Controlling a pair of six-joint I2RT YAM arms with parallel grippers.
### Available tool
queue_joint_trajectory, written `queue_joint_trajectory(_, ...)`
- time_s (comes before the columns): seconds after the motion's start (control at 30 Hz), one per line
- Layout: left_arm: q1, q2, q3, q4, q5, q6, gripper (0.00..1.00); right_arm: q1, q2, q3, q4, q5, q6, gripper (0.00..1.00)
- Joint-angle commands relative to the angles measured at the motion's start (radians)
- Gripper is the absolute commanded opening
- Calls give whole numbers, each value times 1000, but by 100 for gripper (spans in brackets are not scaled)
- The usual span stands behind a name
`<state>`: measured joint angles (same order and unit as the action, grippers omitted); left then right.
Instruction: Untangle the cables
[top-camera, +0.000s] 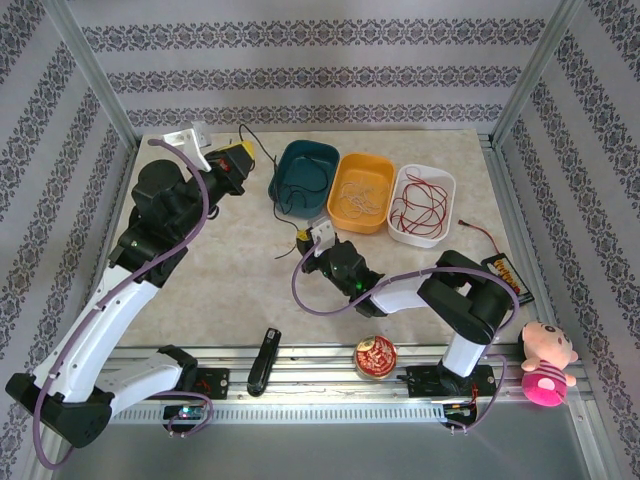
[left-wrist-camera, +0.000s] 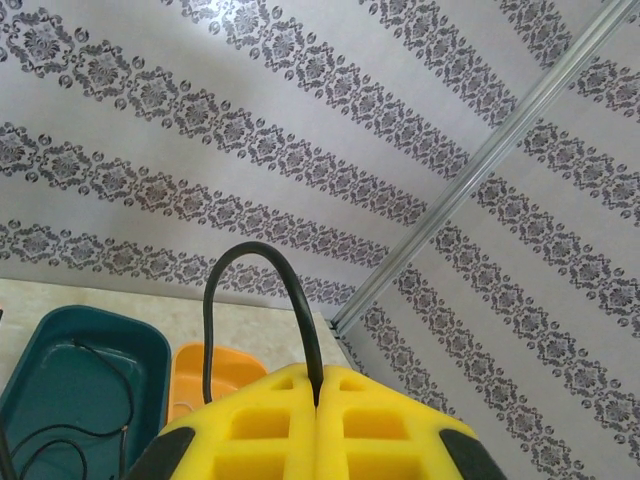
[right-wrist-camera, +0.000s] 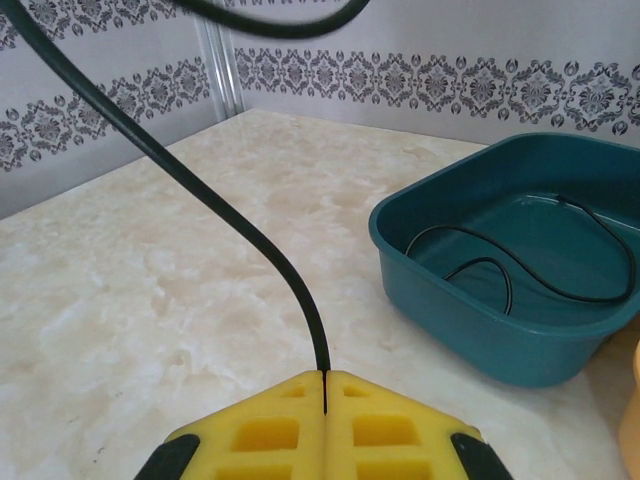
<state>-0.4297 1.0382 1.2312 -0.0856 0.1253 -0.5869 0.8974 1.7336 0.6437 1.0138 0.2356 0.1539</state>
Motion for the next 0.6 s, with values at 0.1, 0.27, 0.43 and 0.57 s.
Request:
queue_joint_trajectory(0.1, 24, -7, 47, 53, -22, 50, 0, 12, -23, -24, -37, 25, 79, 0)
queue_joint_trajectory(0.27, 66, 41, 100, 39, -23, 75, 0, 17, -66, -80, -77, 16, 142, 0)
queue_joint_trajectory(0.43, 101, 87, 128, 44, 0, 65, 0, 24, -126, -125, -137, 34, 153, 0)
queue_joint_trajectory(0.57, 120, 106, 123, 56, 9, 49, 0, 34, -160, -139, -186, 47, 145, 0)
